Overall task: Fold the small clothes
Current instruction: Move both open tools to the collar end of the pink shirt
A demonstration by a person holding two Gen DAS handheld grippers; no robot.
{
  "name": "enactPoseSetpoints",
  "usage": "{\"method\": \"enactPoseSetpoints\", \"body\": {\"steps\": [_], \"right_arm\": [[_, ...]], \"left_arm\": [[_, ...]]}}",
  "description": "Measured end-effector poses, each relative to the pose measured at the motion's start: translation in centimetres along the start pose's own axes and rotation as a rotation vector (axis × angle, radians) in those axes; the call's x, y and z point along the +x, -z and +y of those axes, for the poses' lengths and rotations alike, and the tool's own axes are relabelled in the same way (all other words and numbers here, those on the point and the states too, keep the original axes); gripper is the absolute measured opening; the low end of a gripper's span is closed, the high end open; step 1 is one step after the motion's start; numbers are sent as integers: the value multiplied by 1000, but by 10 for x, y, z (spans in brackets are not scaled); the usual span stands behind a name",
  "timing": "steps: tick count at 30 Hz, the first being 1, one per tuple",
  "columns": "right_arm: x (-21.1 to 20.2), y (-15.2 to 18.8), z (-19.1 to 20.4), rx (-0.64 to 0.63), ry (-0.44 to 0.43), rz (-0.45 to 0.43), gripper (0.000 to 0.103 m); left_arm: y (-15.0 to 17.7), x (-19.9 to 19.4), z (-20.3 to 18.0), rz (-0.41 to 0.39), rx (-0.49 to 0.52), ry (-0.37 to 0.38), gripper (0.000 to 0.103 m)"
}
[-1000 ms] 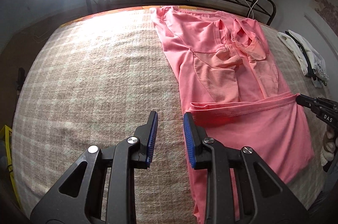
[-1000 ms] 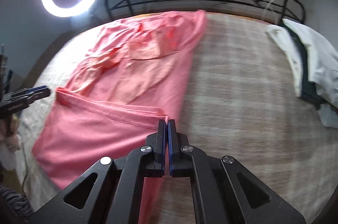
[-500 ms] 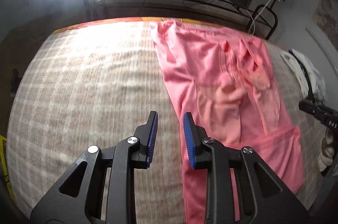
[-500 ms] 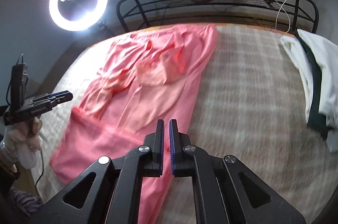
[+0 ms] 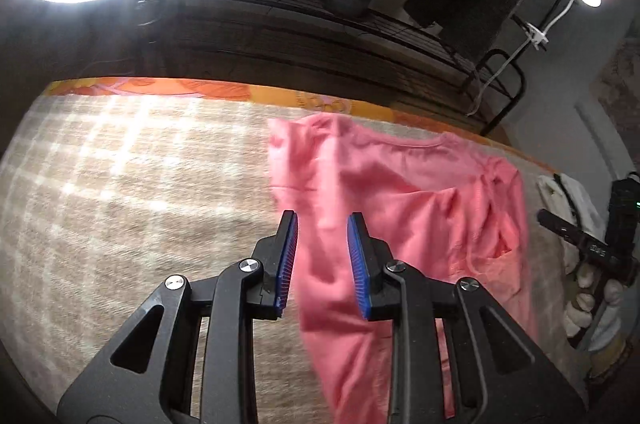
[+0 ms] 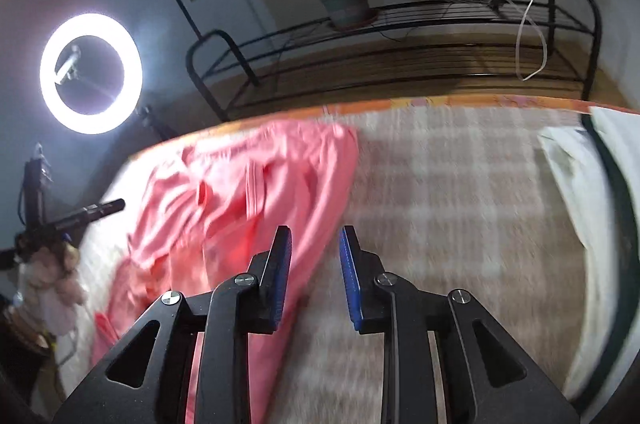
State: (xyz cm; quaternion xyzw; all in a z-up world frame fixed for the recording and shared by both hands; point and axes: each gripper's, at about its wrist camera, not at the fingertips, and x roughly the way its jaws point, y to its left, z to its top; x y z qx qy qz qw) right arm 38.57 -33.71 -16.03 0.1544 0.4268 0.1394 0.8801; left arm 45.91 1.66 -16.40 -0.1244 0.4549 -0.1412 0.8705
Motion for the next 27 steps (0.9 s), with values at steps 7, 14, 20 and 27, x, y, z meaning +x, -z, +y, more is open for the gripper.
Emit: {"method": "enactPoseSetpoints", "body": {"steps": [7, 14, 20, 27], "right_arm": [[21, -16, -27, 103, -66, -21, 23], [23, -27, -39, 143, -109, -46, 23], [27, -27, -46, 163, -127, -48, 23], [26, -31, -52, 163, -151, -54, 24]], "left_arm": [[-10, 40, -89, 101, 145, 152, 48], [-30, 93, -147, 184, 203, 174, 48], [-29, 121, -159, 231, 217, 156, 2], [-31, 75, -124, 96, 148, 104, 0]]}}
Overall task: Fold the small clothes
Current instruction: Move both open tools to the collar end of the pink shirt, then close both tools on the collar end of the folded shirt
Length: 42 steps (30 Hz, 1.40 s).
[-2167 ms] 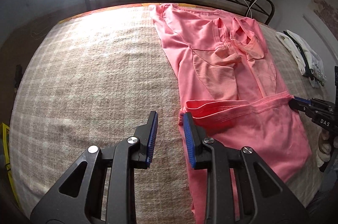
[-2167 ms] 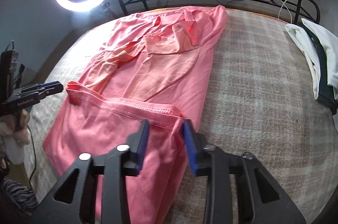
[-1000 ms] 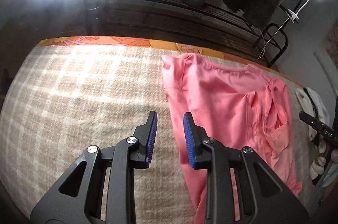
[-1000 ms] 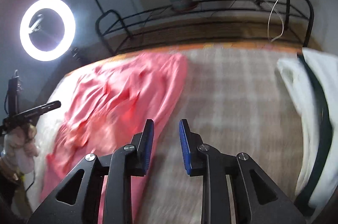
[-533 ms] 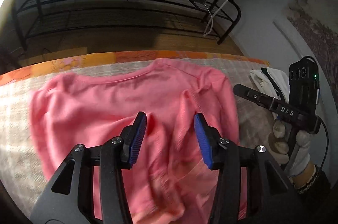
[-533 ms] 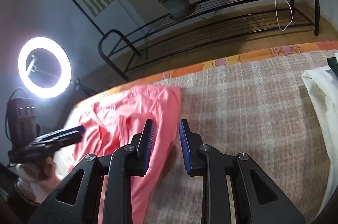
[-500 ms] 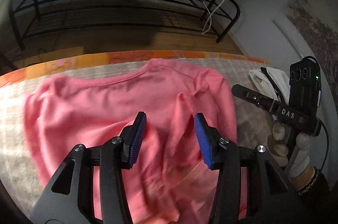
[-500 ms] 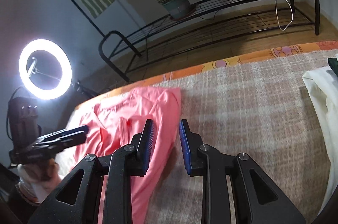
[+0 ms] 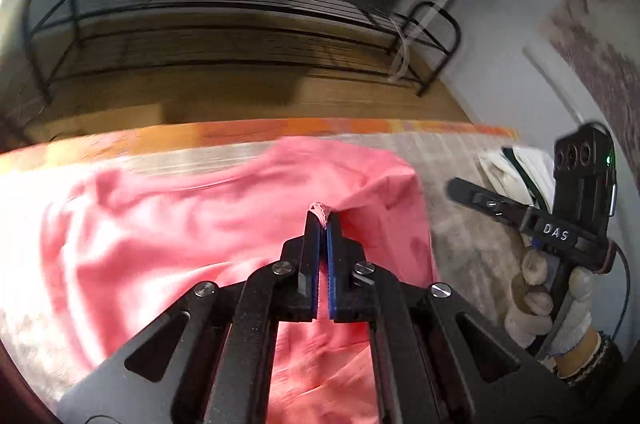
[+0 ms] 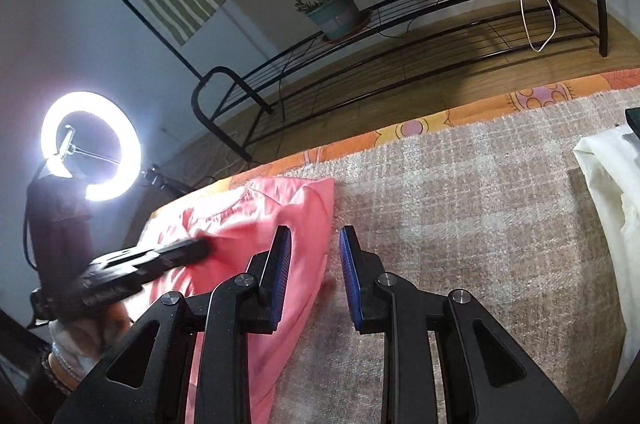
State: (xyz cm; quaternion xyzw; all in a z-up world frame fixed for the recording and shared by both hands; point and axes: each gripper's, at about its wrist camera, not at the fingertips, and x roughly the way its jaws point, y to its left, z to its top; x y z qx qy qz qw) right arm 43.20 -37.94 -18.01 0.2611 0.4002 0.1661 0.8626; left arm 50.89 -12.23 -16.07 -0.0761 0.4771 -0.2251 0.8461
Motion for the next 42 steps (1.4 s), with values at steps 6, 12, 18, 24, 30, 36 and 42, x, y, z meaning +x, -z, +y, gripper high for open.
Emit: {"method": "enactPoseSetpoints", "body": {"steps": [6, 12, 18, 24, 30, 36, 42], "right_arm": [[13, -6, 5, 6, 6, 15, 32], [53, -12, 17, -26, 2, 120, 29], [52, -20, 34, -145, 139, 71, 3], [61, -16, 35, -197, 159, 104, 3], [55, -19, 22, -120, 107, 98, 5], [64, -24, 19, -91, 66, 125, 22], [76, -29, 33, -142, 82, 132, 9]], "left_arm": [[4, 4, 24, -5, -49, 18, 0], [2, 15, 15, 14, -9, 7, 1], [-5, -34, 35, -80, 11, -26, 35], [-2, -70, 104, -143, -19, -199, 40], [3, -45, 157, -59, -141, -148, 40], [1, -21, 166, -60, -176, -188, 46], [-12, -1, 138, -50, -90, -189, 3]]}}
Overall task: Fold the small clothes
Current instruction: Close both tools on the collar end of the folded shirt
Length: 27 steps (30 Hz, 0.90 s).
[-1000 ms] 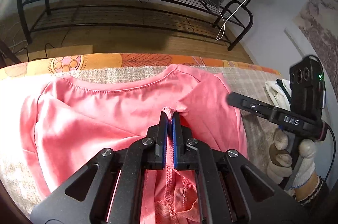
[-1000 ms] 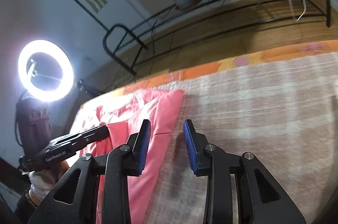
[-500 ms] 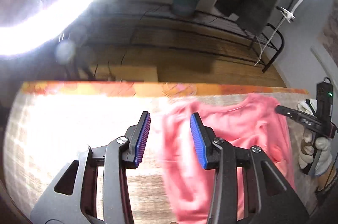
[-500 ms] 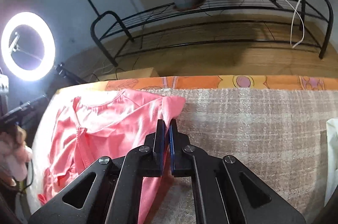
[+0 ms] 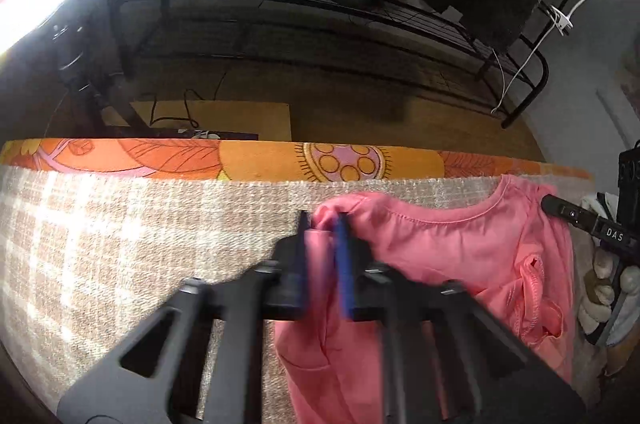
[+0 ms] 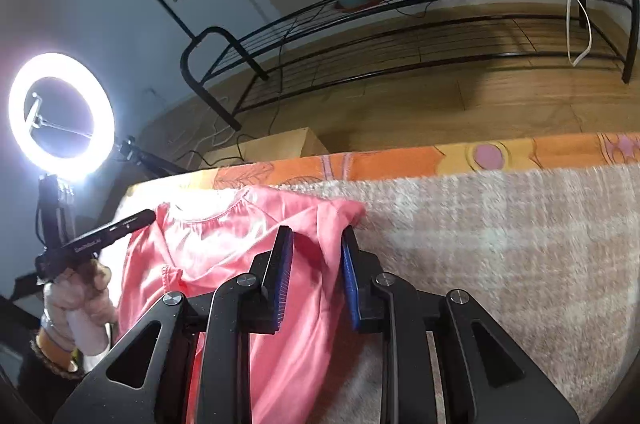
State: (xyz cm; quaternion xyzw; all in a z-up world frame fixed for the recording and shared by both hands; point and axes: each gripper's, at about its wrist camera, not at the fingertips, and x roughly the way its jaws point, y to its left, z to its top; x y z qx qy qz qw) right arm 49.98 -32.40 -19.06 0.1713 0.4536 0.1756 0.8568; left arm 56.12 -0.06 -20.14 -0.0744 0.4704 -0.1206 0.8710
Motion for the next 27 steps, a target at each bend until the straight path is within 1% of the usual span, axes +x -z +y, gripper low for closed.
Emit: {"method": "enactPoseSetpoints", "body": {"steps": [1, 3, 5, 9, 12, 15, 16, 19, 22, 26, 27], "right_arm": [[1, 0, 3, -15, 8, 5, 2], [-5, 1, 10, -42, 21, -20, 3], [-16, 2, 16, -53, 4, -52, 3], [-47, 4, 29, -68, -39, -113, 3], [-72, 9, 44, -107, -51, -123, 3], [-97, 19, 63, -165, -48, -130, 3], [-106, 23, 69, -176, -54, -134, 2], [-134, 41, 87, -211, -59, -138, 2], [-159, 63, 104, -255, -37, -128, 2], [-189, 102, 120, -273, -33, -128, 3], [-196, 117, 124, -282, -31, -126, 3]], "left_arm": [[0, -2, -4, -11, 6, 0, 3], [1, -11, -10, -34, 4, 42, 2], [3, -26, -17, -66, 27, 40, 2], [10, -62, -18, -91, 27, 57, 2], [17, -93, -22, -117, 21, 72, 2], [32, -126, -30, -147, 57, 60, 2], [37, -135, -32, -145, 63, 64, 2], [58, -167, -36, -149, 71, 80, 2], [85, -195, -46, -153, 106, 71, 2], [125, -228, -56, -140, 118, 80, 2], [134, -233, -57, -137, 118, 64, 2]]}}
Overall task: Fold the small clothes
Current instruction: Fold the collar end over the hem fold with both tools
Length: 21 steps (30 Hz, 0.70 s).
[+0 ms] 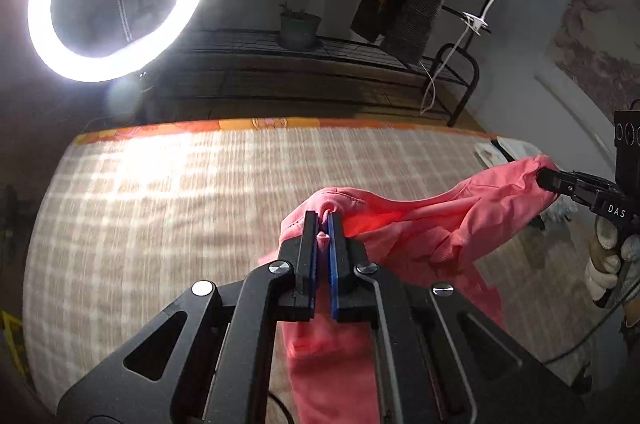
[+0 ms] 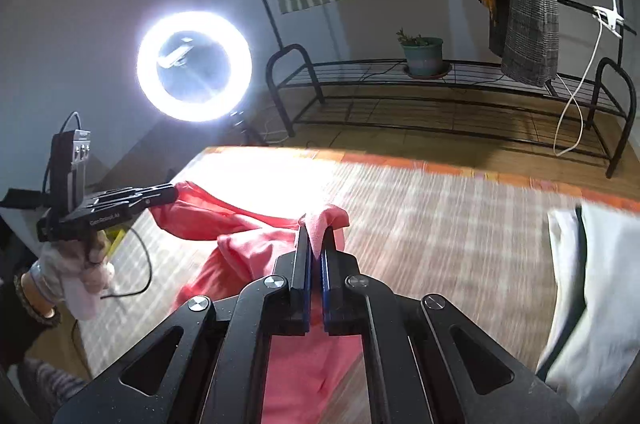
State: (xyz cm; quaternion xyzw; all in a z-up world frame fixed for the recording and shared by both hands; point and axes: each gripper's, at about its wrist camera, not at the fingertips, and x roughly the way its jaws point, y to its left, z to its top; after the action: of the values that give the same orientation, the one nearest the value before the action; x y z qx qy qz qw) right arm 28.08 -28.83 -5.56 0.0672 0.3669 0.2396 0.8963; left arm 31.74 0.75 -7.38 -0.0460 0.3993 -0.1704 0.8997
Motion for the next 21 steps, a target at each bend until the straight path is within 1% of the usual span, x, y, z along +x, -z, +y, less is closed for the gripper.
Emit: {"method": "enactPoseSetpoints", "body": {"steps": [4, 7, 11, 13, 16, 19, 21], "right_arm": [[-18, 41, 20, -7, -2, 14, 3], [-27, 73, 34, -22, 13, 32, 3], [-34, 107, 53, -83, 49, 53, 3], [-43, 122, 62, -116, 60, 51, 3], [-56, 141, 79, -203, 67, 50, 3], [-65, 162, 90, -306, 93, 135, 4], [-74, 174, 95, -330, 119, 155, 4]], "left_arm": [[44, -25, -12, 29, 32, -26, 2], [74, -39, -14, 45, 49, -43, 2], [116, -45, -12, 80, 83, -73, 2], [139, -48, -13, 113, 99, -67, 2], [162, -53, -19, 154, 170, -84, 2], [184, -69, -21, 177, 209, -81, 2], [194, -82, -18, 176, 186, -62, 4]]}}
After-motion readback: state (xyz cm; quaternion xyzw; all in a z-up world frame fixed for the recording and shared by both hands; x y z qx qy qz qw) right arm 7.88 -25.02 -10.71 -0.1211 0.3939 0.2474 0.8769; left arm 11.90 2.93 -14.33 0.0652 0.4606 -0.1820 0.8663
